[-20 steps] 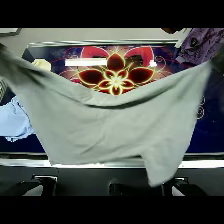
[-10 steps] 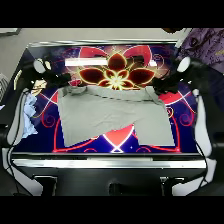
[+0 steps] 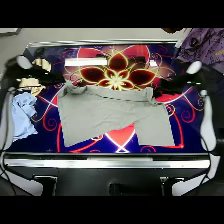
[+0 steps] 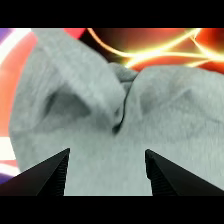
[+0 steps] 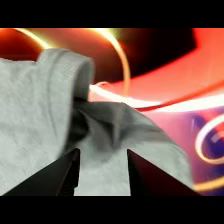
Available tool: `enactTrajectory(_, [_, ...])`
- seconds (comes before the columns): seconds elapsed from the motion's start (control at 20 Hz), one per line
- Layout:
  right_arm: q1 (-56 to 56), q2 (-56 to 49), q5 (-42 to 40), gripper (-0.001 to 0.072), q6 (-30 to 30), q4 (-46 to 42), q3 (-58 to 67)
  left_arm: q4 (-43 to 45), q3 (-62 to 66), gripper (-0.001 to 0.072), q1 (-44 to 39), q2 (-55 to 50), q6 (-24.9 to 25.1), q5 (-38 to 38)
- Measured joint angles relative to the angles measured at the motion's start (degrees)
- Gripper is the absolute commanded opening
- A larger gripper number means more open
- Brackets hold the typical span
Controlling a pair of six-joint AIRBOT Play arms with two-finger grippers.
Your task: Fold the clothes and pants, and hang the long-sleeved shirts on hangers.
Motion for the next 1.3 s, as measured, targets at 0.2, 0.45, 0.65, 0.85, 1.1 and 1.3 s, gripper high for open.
enactTrajectory(0.2, [-11.4,4.9,1.6,0.0470,-8.2,8.0,-10.4,-3.0,-10.4,0.0537,6.7,9.8,2.2,-5.1])
enactTrajectory(0.45, [-17.7,5.7,-0.3,0.0470,-17.3,15.5,-22.7,-4.7,-29.6,0.0537,12.0,23.3,1.0,-6.5])
enactTrajectory(0.65, [-18.4,2.7,-1.8,0.0470,-21.3,18.4,-25.4,-5.2,-39.3,0.0537,14.0,31.2,0.1,-6.1])
enactTrajectory(0.85, [-18.6,0.0,-2.7,0.0470,-24.1,21.4,-26.1,-5.6,-43.1,0.0538,15.9,35.1,-1.7,-6.0])
enactTrajectory(1.1, [-18.7,-2.6,-2.9,0.0466,-26.0,25.1,-26.3,-6.9,-44.3,0.0540,18.9,37.3,-4.1,-6.3])
enactTrajectory(1.3, [-17.5,-3.9,-3.3,0.0216,-26.5,25.7,-26.8,-8.1,-44.8,0.0570,22.1,38.6,-5.4,-7.3])
